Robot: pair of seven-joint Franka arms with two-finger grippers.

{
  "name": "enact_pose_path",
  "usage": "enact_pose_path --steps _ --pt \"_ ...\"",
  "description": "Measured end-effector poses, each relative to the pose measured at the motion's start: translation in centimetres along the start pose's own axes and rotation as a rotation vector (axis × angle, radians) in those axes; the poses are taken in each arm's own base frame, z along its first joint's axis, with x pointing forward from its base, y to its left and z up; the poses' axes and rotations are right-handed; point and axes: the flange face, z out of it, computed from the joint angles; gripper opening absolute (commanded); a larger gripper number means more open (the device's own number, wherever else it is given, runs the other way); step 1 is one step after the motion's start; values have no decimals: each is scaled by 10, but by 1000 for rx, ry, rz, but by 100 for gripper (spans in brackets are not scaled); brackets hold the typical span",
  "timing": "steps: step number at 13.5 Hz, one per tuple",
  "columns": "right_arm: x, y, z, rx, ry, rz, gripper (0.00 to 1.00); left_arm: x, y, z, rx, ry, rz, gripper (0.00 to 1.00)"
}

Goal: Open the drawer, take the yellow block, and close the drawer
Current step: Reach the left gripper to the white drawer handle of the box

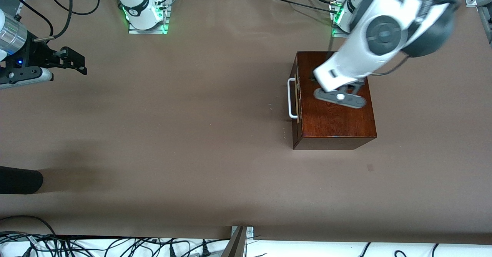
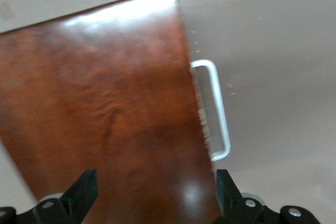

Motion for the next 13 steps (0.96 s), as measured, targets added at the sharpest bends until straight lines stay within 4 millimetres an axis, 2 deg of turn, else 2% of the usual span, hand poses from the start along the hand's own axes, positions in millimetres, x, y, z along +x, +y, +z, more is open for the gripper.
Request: enact_pose_path --steps 4,6,9,13 --pt "0 0 0 0 0 0 100 -1 78 49 120 11 23 100" --pt "0 0 0 0 0 0 100 -3 104 75 175 5 10 100" --pt "0 0 0 0 0 0 100 0 126 106 214 13 1 100" --pt "0 0 0 0 0 0 100 10 129 137 236 42 -25 100"
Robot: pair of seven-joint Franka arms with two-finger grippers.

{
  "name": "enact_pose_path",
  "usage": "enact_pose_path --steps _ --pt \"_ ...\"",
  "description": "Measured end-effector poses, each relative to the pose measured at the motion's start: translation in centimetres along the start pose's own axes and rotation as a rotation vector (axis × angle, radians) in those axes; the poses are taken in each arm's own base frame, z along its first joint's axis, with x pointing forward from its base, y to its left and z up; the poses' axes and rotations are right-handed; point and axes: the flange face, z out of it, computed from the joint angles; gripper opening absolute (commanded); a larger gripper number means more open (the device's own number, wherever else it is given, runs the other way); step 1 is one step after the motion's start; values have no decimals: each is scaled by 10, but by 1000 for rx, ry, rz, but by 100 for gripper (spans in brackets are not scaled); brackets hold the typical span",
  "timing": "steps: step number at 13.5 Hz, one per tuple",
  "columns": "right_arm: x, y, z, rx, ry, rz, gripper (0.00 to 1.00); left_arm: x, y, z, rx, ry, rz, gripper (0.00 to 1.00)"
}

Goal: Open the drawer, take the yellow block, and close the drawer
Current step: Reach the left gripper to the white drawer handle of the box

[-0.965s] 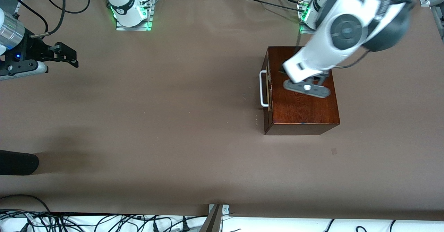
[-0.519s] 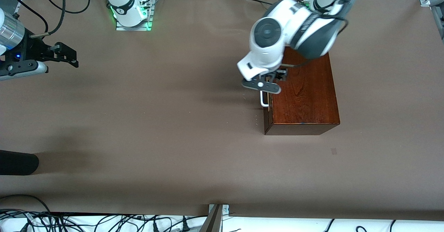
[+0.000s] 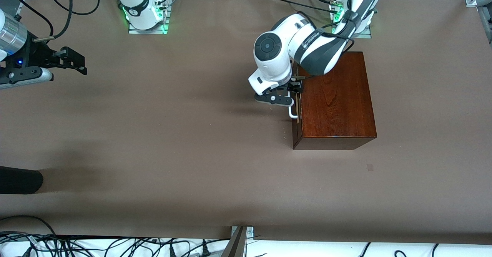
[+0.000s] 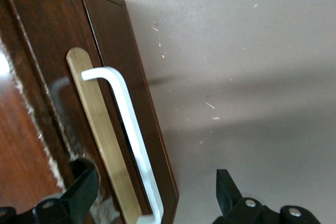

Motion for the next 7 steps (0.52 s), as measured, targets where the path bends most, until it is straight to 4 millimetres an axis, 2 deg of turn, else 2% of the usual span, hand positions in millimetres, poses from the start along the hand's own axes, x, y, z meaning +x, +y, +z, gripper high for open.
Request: enact_pose_path --steps 7 --pt "0 0 0 0 0 1 100 5 9 25 3 6 -20 100"
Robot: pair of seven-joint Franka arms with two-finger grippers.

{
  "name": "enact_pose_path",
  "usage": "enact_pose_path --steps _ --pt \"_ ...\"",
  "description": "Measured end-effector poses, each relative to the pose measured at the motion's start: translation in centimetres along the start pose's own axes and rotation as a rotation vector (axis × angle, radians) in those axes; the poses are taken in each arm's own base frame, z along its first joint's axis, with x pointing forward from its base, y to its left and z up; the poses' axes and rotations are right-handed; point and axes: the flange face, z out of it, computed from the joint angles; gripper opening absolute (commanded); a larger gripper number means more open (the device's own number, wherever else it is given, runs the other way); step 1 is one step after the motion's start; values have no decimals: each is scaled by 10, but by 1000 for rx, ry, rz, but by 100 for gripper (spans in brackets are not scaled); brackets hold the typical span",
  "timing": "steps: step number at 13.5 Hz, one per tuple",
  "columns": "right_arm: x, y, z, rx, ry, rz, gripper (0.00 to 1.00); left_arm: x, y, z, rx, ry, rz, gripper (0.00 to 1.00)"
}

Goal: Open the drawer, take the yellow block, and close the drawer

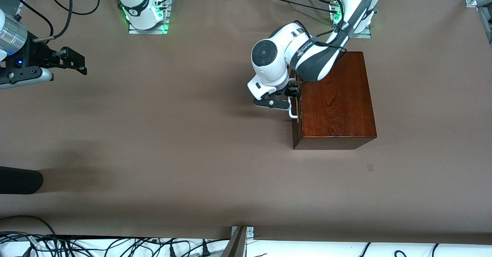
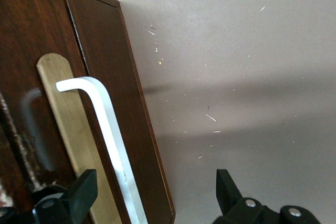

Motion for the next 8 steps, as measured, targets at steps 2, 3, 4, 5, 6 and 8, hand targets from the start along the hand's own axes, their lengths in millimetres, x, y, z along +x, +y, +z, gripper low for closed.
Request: enact_pose_path --steps 2,3,4,5,6,8 --pt "0 0 0 0 0 0 100 1 4 7 -5 0 4 100" --pt "0 0 0 0 0 0 100 1 8 12 -5 -1 7 100" --pt "0 0 0 0 0 0 100 1 11 16 7 0 4 100" --pt "0 0 0 0 0 1 100 0 13 20 21 4 1 100" --pt "0 0 0 0 0 1 100 0 16 21 28 12 0 100" --pt "0 0 0 0 0 1 100 -1 25 21 14 37 -8 100"
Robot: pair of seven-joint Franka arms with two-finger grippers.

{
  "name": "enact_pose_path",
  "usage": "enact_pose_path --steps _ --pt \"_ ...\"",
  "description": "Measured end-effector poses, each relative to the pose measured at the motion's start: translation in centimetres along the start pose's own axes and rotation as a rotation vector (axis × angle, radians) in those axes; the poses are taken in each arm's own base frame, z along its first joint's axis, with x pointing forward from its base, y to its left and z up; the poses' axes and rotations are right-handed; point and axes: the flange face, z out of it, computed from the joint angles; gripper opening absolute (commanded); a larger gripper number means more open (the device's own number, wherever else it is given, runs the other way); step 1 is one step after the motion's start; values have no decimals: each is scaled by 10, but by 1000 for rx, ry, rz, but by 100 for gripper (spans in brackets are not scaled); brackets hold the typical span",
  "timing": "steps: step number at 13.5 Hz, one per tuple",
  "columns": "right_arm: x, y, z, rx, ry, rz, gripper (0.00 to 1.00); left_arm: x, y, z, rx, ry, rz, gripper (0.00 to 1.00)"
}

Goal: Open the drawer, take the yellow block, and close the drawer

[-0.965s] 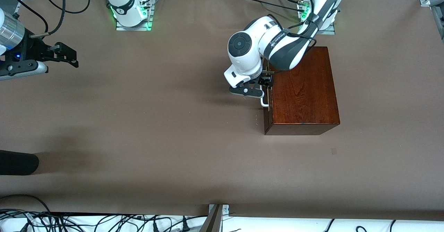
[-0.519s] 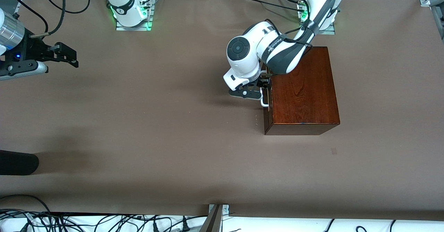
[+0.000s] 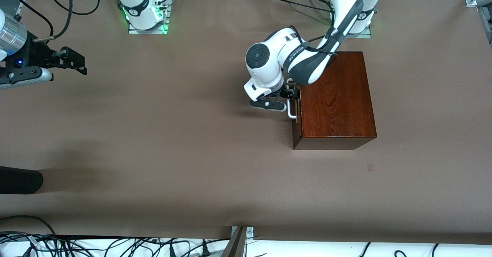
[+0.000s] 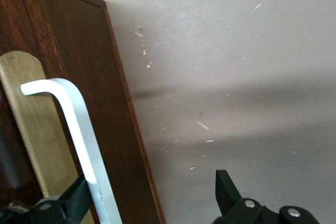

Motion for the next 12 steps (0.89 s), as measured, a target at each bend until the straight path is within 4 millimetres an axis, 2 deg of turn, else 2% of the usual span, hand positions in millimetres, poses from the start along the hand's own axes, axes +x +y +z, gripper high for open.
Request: enact_pose_path --steps 12 --pt "0 1 0 0 0 3 100 -1 44 -22 -164 113 -71 100"
